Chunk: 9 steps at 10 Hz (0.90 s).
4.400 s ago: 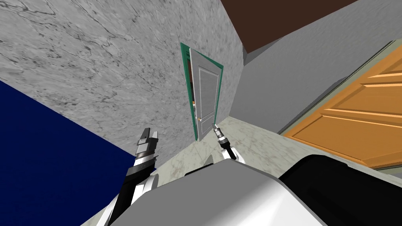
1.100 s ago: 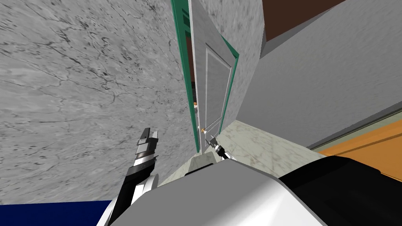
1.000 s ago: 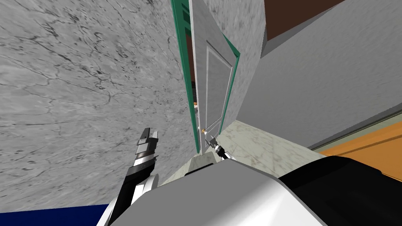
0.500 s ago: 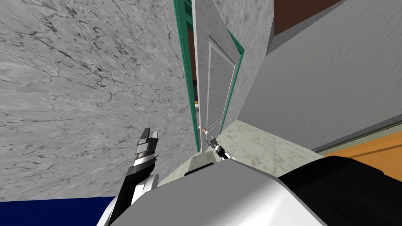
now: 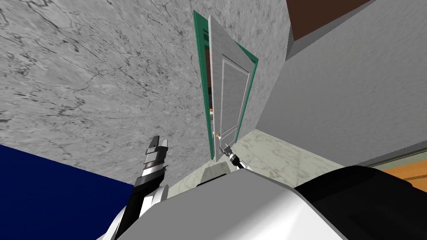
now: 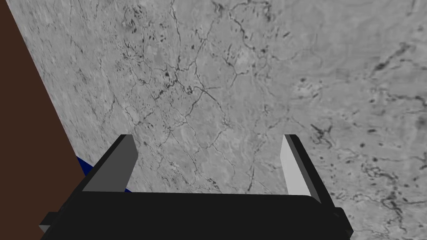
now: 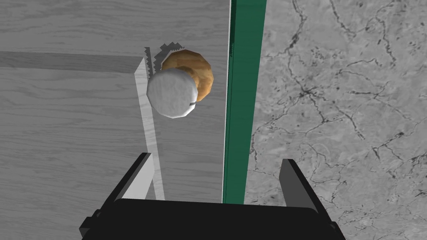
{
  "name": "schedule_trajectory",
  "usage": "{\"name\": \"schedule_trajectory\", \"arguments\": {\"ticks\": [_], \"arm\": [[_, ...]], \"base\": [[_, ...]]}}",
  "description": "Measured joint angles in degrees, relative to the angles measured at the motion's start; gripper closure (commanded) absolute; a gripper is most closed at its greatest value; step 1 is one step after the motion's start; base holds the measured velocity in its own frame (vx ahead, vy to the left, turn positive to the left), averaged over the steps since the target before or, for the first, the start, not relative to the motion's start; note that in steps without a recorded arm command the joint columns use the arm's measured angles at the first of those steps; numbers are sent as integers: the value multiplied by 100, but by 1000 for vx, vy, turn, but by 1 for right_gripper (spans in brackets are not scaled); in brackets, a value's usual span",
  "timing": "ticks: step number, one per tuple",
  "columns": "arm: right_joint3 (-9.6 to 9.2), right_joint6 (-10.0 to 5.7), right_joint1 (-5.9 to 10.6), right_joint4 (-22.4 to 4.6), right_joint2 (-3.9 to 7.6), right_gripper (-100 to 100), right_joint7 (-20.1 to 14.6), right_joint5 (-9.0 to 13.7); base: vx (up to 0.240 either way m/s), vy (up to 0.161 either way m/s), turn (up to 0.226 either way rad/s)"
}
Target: Pull the door open
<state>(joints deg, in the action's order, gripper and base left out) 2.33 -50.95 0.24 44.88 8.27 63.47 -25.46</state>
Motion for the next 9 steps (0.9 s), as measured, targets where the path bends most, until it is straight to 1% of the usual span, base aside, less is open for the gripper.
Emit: {"name": "schedule_trajectory", "arguments": {"ticks": [2,3,4,5,6,8,9], "arm": [[-42,12,50,-89,71,-100,89,226],[-56,-12,100,-194,115,-100,147,359],[-84,15,104,-183,145,-100,182,460],[-123,75,79,-127,172,-100,220,579],[-137,75,115,-203,195,-100,276,688],[-167,48,229,-390,278,-100,375,924],[-189,54,247,-428,314,-100,419,1042]], "base": [[11,16,126],[22,12,105],[29,7,102],[39,6,104],[53,5,112],[62,1,88],[93,-10,106]]}}
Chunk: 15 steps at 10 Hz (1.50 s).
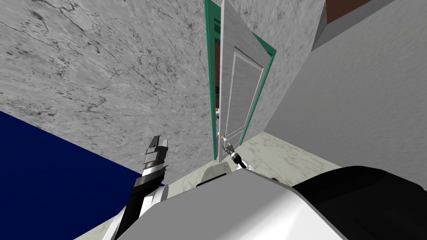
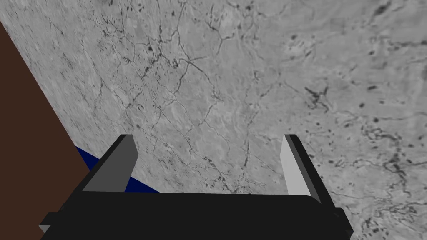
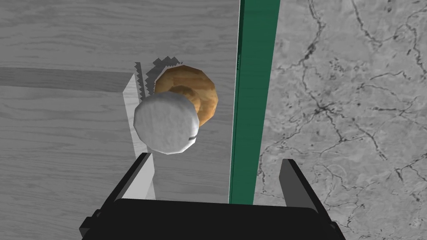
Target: Pull the door open
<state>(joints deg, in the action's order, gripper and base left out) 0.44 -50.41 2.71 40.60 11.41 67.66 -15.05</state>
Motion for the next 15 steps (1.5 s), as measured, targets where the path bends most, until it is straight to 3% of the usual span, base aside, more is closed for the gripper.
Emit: {"name": "schedule_trajectory", "arguments": {"ticks": [5,6,11,15], "arm": [[-108,27,117,-225,171,-100,221,556],[-108,30,122,-226,177,100,227,567],[-99,38,121,-227,185,100,220,559],[-90,48,94,-219,207,100,-66,706]], "base": [[121,-33,41],[-12,5,-5],[-11,3,-1],[-54,-61,168]]}}
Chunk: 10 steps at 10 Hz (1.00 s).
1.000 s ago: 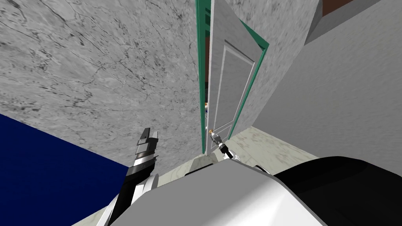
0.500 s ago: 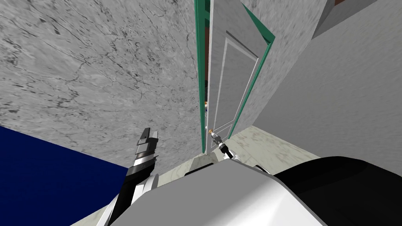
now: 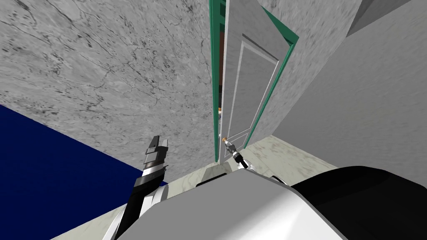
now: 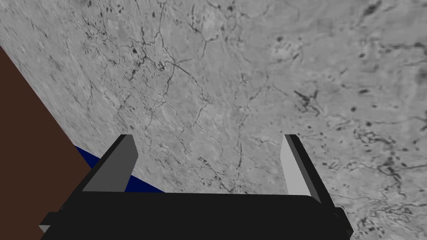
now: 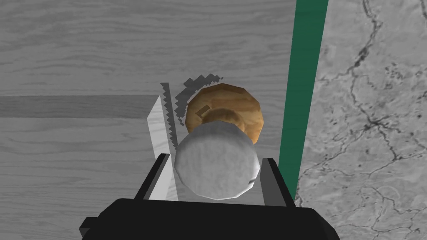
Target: Pull the door open
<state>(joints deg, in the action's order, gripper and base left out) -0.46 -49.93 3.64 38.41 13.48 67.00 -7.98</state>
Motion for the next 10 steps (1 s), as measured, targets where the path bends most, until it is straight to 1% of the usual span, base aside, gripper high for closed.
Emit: {"name": "schedule_trajectory", "arguments": {"ticks": [4,10], "arm": [[-1,-10,-26,14,16,100,-424,205],[10,-44,-59,2,53,100,-1146,556]], "base": [[-53,-43,123],[-48,-42,150]]}}
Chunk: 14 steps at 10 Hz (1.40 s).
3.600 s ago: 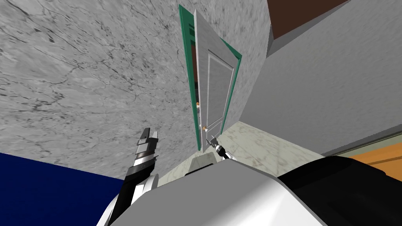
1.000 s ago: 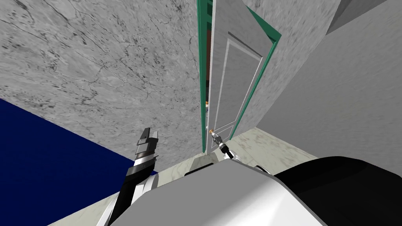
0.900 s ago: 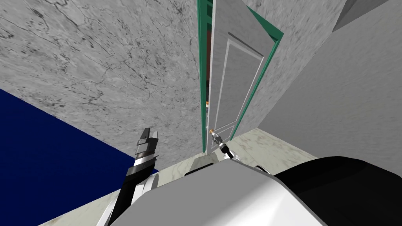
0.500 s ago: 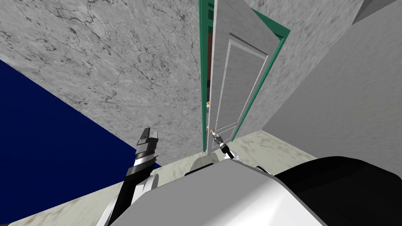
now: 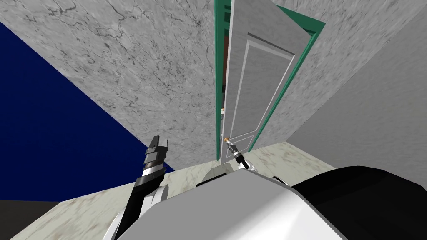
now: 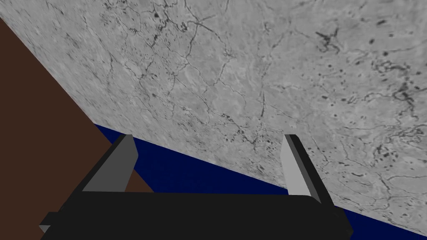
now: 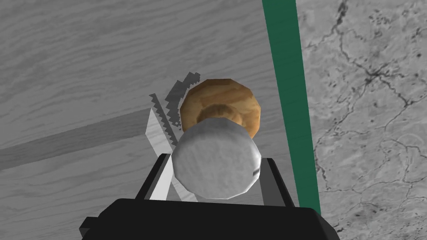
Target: Pull the door open
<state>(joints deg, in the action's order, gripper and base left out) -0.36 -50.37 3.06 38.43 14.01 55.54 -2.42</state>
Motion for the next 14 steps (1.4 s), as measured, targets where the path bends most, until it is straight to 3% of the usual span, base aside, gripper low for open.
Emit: {"name": "schedule_trajectory", "arguments": {"ticks": [14], "arm": [[28,-17,-139,98,92,100,-1990,908]], "base": [[-48,-34,120]]}}
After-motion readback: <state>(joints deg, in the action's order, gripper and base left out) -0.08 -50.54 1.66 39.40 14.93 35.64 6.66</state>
